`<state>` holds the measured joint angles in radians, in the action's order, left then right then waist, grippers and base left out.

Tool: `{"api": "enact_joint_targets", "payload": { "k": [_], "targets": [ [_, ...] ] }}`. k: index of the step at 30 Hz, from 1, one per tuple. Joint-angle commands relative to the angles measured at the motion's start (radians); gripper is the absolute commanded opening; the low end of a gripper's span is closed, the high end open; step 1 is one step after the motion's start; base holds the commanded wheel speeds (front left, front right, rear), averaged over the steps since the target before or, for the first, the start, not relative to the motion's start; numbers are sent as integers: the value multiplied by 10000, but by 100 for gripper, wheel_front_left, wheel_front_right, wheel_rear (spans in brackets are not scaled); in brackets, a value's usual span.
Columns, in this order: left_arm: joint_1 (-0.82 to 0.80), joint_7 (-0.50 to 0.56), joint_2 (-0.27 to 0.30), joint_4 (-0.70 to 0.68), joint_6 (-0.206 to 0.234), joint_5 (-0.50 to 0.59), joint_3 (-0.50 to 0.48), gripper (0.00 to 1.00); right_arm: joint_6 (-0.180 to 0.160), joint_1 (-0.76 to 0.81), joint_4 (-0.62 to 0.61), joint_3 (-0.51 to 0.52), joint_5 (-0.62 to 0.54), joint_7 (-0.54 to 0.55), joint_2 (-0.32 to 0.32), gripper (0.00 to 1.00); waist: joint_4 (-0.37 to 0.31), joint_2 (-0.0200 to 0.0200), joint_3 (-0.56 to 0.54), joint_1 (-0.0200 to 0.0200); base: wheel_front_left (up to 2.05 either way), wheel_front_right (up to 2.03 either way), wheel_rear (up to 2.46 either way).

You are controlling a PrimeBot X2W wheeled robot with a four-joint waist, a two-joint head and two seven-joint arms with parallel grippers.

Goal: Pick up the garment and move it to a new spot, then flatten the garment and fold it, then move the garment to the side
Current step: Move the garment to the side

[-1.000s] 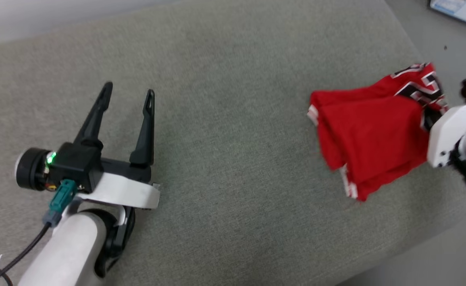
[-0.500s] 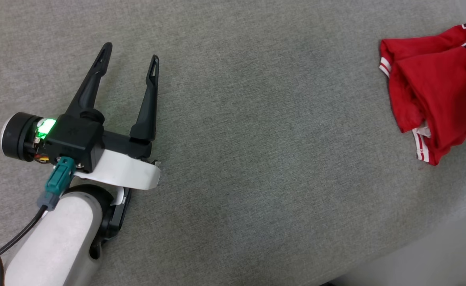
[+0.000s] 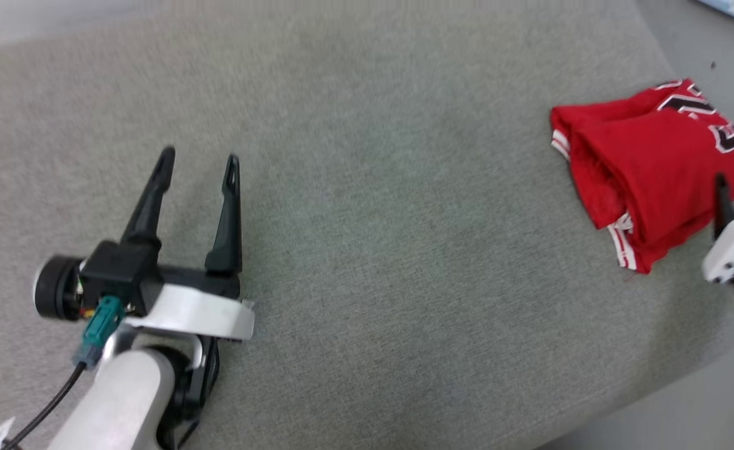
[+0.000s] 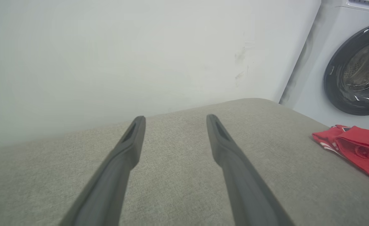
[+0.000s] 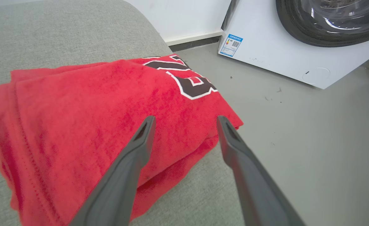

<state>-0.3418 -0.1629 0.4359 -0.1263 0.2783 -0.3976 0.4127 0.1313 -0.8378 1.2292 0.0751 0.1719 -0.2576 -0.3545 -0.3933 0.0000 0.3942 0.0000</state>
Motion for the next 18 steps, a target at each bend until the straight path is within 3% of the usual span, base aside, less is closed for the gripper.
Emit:
{"api": "enact_joint_targets", "payload": {
  "k": [1,7,14,16,17,18],
  "targets": [
    [359,-185,-58,140,111,-140,-111,100,-9,431,-333,-34,-31,-62,255,100,60,0,-769,0,0,0,0],
    [1225,-514,-323,419,369,-542,-299,100,-9,2063,-2249,-172,-52,-66,1027,100,505,0,-1677,0,0,0,0],
    [1821,-744,-639,744,460,-856,-439,100,-9,3909,-4963,-418,50,56,1938,100,1537,0,-2248,0,0,0,0],
    [1906,-806,-698,876,423,-905,-494,100,-9,4365,-5876,-495,133,248,2093,100,1900,0,-2356,0,0,0,0],
    [1927,-896,-767,1057,318,-949,-580,100,-9,5008,-7272,-408,157,596,2233,100,2461,0,-2502,0,0,0,0],
    [1931,-930,-790,1113,305,-939,-620,100,-9,5226,-7735,-362,92,718,2269,100,2633,0,-2553,0,0,0,0]
  ]
}}
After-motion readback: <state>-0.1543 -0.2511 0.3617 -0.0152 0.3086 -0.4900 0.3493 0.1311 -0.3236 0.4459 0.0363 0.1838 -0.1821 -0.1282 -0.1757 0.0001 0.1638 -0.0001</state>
